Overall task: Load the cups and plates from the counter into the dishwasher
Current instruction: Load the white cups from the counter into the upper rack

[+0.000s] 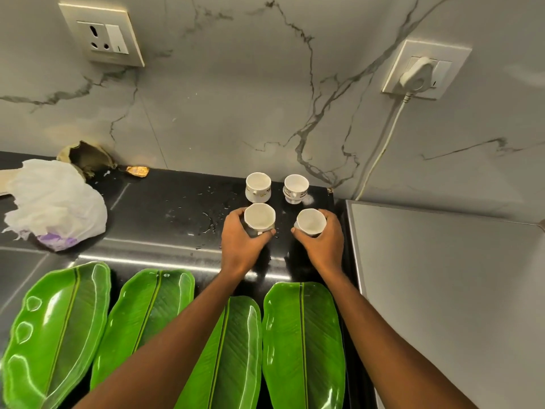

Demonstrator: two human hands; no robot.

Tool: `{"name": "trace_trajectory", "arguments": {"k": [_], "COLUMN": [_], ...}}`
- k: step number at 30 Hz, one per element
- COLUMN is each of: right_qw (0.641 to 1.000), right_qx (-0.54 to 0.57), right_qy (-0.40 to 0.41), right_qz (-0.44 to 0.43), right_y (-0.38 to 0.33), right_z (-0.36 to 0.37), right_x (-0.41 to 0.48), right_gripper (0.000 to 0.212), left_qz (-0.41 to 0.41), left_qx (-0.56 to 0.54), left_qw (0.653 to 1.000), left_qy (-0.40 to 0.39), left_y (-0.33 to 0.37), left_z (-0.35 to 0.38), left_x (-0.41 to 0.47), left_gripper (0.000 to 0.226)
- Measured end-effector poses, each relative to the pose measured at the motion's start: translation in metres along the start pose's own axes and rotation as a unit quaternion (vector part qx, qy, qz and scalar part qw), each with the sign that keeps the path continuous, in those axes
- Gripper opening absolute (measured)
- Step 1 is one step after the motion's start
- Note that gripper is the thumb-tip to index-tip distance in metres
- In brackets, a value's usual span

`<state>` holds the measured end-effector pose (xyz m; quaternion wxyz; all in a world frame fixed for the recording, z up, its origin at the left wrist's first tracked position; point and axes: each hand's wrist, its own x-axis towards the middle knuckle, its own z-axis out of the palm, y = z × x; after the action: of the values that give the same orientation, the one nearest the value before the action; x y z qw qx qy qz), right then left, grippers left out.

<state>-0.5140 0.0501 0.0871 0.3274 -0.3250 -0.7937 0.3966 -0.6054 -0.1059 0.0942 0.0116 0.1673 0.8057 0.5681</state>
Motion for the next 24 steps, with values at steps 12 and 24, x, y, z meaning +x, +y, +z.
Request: {"name": "trace_trajectory", "arguments": {"k": [12,24], "right_qw": [0.997,0.997], "right_qx": [0.002,-0.005], "right_qy": [0.043,0.065], "right_qz": [-0.063,-0.041], "right_y": [-0.040,-0.064], "right_z": [-0.051,-0.118], "right_x": [-0.113,-0.256], "right_gripper": [0.071,0.069], "left_qz": [0.076,0.114], "left_qx": [-0.004,-0.012], "left_qw": [0.997,0.993], "left_qy": [0.013,-0.021], "left_y": [0.010,0.025], "left_z": [-0.074,-0.119], "left_x": [-0.101,-0.235], "left_gripper": [0.071,0.066]}}
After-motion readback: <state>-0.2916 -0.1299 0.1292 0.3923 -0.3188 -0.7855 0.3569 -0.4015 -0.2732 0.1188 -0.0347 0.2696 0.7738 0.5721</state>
